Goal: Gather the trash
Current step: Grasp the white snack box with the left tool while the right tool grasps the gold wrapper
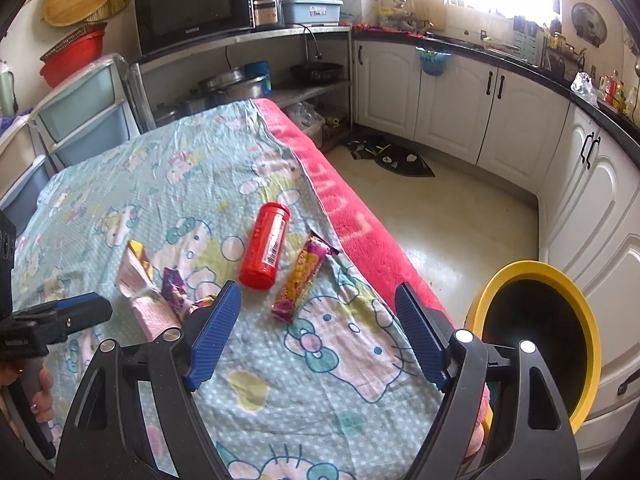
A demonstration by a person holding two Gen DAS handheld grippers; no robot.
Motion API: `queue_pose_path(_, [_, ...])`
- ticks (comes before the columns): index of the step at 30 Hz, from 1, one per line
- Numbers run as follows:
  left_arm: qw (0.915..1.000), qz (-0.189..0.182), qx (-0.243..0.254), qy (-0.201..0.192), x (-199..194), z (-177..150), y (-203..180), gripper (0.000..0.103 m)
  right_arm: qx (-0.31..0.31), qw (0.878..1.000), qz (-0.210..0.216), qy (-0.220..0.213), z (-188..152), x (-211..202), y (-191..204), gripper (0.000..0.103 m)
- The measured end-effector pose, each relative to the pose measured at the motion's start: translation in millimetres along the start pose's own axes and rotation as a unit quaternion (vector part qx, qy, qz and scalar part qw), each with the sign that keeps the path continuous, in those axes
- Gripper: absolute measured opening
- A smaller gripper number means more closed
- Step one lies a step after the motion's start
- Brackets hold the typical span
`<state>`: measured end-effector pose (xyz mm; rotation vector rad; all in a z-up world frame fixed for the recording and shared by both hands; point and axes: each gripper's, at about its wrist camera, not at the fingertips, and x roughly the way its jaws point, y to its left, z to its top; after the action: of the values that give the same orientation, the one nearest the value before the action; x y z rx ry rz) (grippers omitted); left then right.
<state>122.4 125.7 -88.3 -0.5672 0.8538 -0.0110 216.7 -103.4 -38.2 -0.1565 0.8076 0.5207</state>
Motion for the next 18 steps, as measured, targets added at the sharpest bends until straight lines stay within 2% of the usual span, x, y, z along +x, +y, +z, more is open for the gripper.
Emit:
queue_pose_path(3, [0.9992,-0.015,-0.036,0.003,8,3,4,0.071,-0.003,1.0,0.001,0.011,0,11,-1,0.071])
queue_pose_path(9, [0.9947,-0.031,-0.098,0.001,19,9,13,0.065,0.022,0.999,0.024,0.039,4,40,-3,0.057])
queue_pose_path(16, [0.9914,-0.028,-0.128,0.003,32,14,16,0.061,0.053,0.994,0.048,0.079,5,74,-4,0.041])
queue_pose_path(18, [0.9911,-0.026,-0.131,0.003,35,15,18,0.057,0.058,0.993,0.053,0.087,4,80,-5,0.036])
